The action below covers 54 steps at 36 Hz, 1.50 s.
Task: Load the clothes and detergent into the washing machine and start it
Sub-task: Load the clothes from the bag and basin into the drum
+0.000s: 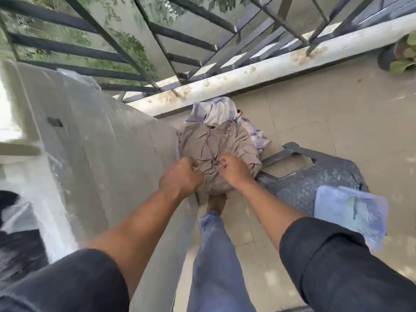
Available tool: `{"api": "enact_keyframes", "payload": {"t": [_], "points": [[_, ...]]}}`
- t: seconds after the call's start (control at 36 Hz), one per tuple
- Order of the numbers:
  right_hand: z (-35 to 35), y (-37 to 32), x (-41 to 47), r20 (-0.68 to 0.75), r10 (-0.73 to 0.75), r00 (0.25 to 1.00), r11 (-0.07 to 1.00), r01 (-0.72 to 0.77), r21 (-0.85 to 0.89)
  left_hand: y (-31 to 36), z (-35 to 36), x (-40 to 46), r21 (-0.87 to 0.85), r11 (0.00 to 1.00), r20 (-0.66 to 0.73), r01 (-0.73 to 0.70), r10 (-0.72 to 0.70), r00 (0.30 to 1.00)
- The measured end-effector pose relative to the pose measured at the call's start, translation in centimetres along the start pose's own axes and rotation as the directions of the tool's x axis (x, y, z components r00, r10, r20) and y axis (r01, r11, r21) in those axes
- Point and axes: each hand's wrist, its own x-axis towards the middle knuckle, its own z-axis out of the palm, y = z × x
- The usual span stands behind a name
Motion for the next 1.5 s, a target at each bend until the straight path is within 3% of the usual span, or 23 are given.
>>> {"api": "enact_keyframes", "payload": {"t": [0.28, 0.44, 0.53, 0.69, 0.83, 0.94, 1.0, 1.08, 1.17, 1.31, 1.36, 1.42, 1.5], "points": [[4.6, 1.6, 8.1, 0.079, -0.043, 0.996, 0.975, 0.059, -0.213, -2.6, 3.9, 5.2, -0.115, 0.98, 0.067, 0.161, -0.154, 0.986], [4.6, 1.5, 8.2, -0.007, -0.089, 0.996, 0.973, 0.085, -0.215, -3.6, 4.5, 5.4, -0.089, 0.976, 0.087, 0.196, -0.189, 0.978], [2.9, 0.5, 6.0, -0.068, -0.191, 0.979, 0.965, 0.174, -0.198, -3.6, 4.1, 4.6, -0.084, 0.98, 0.094, 0.179, -0.171, 0.981], [-3.1, -3.9, -1.1, -0.119, -0.47, 0.875, 0.88, 0.454, -0.138, -2.1, 1.3, 2.1, -0.049, 0.996, 0.03, 0.076, -0.074, 0.997], [-9.0, -8.1, -8.2, -0.182, -0.565, 0.804, 0.823, 0.566, -0.057, -0.1, -2.4, -1.2, -0.025, 0.993, -0.092, -0.117, 0.114, 0.989], [-14.3, -11.9, -14.3, -0.249, -0.607, 0.755, 0.763, 0.641, 0.085, 0.8, -5.1, -4.5, 0.049, 0.943, -0.185, -0.33, 0.333, 0.924], [-16.8, -13.6, -17.2, -0.249, -0.609, 0.753, 0.714, 0.657, 0.242, 1.1, -6.0, -6.0, 0.055, 0.912, -0.215, -0.407, 0.409, 0.887], [-20.1, -15.7, -20.8, -0.217, -0.654, 0.724, 0.598, 0.672, 0.438, 1.5, -7.1, -8.3, 0.042, 0.875, -0.259, -0.482, 0.476, 0.841], [-22.2, -17.1, -23.1, -0.183, -0.702, 0.688, 0.544, 0.684, 0.485, 1.3, -7.5, -10.2, 0.029, 0.84, -0.302, -0.542, 0.524, 0.796], [-22.2, -17.3, -25.4, -0.146, -0.714, 0.685, 0.581, 0.696, 0.423, 0.3, -8.6, -12.5, -0.122, 0.868, -0.273, -0.481, 0.436, 0.858], [-21.5, -17.1, -25.8, -0.198, -0.688, 0.698, 0.585, 0.696, 0.417, 0.2, -9.2, -13.9, -0.354, 0.779, -0.275, -0.518, 0.443, 0.853], [-20.9, -17.2, -26.2, -0.263, -0.657, 0.707, 0.583, 0.697, 0.416, 0.4, -9.8, -15.9, -0.573, 0.618, -0.307, -0.538, 0.447, 0.84], [-20.4, -17.5, -26.4, -0.34, -0.616, 0.711, 0.582, 0.701, 0.411, 0.1, -10.1, -18.2, -0.572, 0.54, -0.346, -0.618, 0.524, 0.778]]}}
